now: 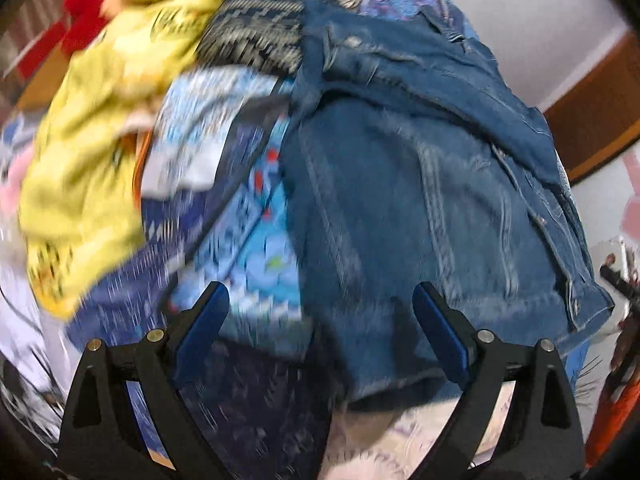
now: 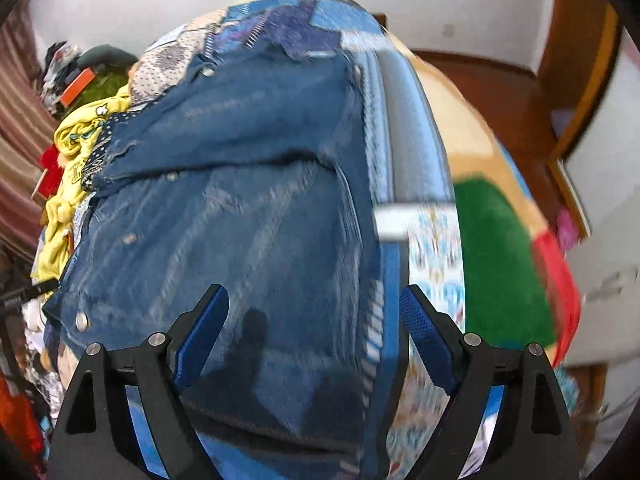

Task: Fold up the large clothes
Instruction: 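Release the jacket with both grippers and lift them away, then grasp the jacket hem with the left gripper while the right gripper grasps the hem beside it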

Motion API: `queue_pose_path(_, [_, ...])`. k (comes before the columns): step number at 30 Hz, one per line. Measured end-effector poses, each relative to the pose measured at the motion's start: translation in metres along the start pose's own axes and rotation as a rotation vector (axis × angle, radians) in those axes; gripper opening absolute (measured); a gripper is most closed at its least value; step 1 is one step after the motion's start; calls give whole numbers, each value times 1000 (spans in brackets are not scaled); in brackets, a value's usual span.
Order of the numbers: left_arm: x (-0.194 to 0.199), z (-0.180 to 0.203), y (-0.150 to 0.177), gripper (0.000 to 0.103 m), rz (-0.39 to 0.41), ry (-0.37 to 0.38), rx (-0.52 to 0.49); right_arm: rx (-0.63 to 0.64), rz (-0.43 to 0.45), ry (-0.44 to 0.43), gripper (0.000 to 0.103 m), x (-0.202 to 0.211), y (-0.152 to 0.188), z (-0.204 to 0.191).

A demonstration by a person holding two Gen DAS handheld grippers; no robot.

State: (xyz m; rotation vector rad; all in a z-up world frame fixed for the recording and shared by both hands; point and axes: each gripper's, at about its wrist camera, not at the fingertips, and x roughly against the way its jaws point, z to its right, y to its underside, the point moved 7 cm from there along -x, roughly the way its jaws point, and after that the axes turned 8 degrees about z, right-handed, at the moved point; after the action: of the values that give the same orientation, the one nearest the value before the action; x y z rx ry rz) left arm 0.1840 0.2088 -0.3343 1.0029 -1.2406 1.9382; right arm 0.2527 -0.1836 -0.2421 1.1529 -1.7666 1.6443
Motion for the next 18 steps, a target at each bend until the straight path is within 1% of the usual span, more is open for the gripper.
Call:
queue_pose_path(2, [1, -2, 15, 93, -11, 28, 54, -38, -5, -9, 85, 3, 11, 4])
queue_pose_path(6, [1, -2, 33, 93, -18, 69, 117, -107, 10, -40, 85, 11, 24, 7])
queue_pose_path(7, [2, 0, 36, 91, -13, 84, 132, -118, 14, -49, 85, 12, 26, 7])
queue_pose_path(9, [5, 1, 37, 82, 7, 109, 146, -141, 24, -65, 85, 14, 29, 6])
queue_pose_path(11, [9, 5, 37, 69, 23, 120, 146, -159, 32, -76, 85, 16, 30, 5])
queue_pose_path(12, [10, 6, 36, 65, 31, 128, 147, -166, 35, -85, 80, 17, 31, 5])
queue_pose_path(13, [12, 8, 36, 57, 37, 140, 145, -175, 37, -104, 70, 18, 30, 3])
queue_pose_path(14, [12, 10, 36, 51, 36, 151, 141, -182, 36, -120, 66, 19, 32, 3])
queue_pose_path(15, [13, 11, 35, 50, 40, 147, 136, -190, 35, -131, 59, 20, 36, 3])
queue_pose_path(16, [14, 12, 34, 46, 52, 137, 125, -201, 38, -140, 54, 20, 36, 2])
queue_pose_path(17, [15, 14, 34, 40, 62, 133, 116, -205, 43, -133, 52, 21, 37, 3])
queue_pose_path(18, [17, 15, 35, 37, 71, 127, 112, -211, 48, -132, 46, 21, 38, 4])
